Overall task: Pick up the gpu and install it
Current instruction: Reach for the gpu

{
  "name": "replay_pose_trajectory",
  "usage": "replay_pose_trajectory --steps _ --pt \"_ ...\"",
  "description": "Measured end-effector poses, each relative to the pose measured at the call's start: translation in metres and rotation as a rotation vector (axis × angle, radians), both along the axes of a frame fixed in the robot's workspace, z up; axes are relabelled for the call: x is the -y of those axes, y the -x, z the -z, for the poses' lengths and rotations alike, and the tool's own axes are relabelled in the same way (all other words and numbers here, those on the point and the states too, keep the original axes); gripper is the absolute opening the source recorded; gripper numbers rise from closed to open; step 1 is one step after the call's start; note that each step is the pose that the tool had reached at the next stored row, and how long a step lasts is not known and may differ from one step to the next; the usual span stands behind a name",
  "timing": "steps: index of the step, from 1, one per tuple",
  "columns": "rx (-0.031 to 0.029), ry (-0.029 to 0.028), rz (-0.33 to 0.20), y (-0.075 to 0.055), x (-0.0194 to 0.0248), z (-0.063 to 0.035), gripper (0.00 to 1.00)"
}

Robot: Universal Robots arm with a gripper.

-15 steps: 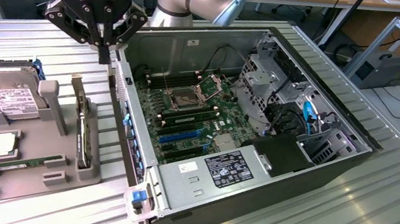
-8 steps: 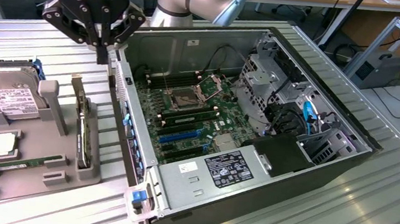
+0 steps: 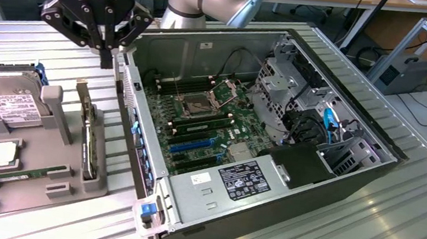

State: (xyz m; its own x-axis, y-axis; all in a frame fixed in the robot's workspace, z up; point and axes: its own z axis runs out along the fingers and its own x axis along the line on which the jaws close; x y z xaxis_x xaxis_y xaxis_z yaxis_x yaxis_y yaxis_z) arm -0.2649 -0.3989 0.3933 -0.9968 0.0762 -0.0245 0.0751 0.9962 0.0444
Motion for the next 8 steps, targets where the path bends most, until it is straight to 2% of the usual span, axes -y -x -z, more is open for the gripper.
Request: replay_pose_trajectory --steps 8 --pt "0.0 0.0 0.0 0.0034 0.0 0.0 0.11"
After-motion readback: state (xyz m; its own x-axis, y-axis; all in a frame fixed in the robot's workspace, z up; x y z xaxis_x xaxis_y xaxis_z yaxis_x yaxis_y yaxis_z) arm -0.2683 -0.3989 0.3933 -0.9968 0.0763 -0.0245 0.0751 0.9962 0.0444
